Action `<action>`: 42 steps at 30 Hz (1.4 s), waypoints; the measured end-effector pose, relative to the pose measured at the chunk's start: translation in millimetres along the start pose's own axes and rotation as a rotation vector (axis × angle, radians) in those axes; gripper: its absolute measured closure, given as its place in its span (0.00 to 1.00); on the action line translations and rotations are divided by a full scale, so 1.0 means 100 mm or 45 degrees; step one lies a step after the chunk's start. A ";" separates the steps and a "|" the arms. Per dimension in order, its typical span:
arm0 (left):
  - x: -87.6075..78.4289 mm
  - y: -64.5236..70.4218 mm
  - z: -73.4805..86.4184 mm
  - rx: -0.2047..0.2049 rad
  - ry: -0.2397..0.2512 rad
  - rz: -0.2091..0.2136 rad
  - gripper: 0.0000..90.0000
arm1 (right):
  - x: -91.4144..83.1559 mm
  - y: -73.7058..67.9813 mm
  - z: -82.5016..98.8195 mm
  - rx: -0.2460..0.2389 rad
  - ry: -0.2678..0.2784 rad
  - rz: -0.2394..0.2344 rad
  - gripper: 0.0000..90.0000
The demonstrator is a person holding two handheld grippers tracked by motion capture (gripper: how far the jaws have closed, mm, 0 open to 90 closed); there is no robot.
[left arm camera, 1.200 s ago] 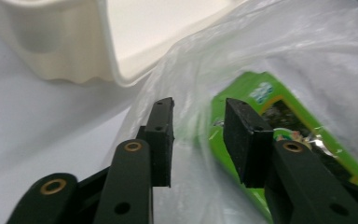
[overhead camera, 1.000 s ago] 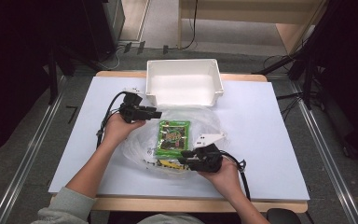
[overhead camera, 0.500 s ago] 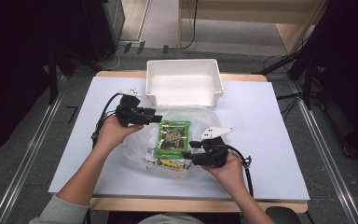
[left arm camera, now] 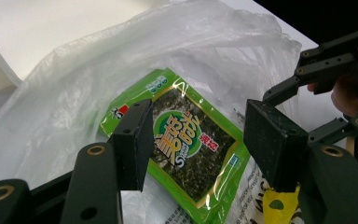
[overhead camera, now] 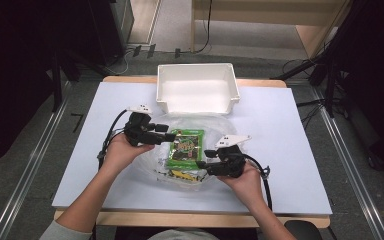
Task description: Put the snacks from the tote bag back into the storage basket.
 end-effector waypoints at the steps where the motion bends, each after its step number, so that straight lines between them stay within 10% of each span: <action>1: 0.01 0.02 0.01 0.000 0.001 0.007 0.49 | 0.00 0.00 0.00 0.001 0.000 0.001 0.53; 6: 0.05 0.10 0.10 -0.069 -0.031 0.036 0.55 | 0.01 0.01 0.01 0.001 -0.006 0.002 0.53; 19: 0.13 0.16 0.33 -0.044 -0.104 -0.029 0.98 | 0.07 -0.01 0.01 0.002 -0.015 -0.012 0.53; 42: 0.36 0.02 0.53 -0.070 -0.145 -0.057 0.96 | 0.30 0.19 -0.39 0.049 0.008 0.044 0.55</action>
Point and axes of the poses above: each handheld gripper's, and its own axes: x roughly forward along the jaws, z roughly out of its underside, y roughly to its right, the point moved 9 cm from there along x, roughly forward along the jaws, and after that the axes turned 11 degrees about x, right-handed, at the moved point
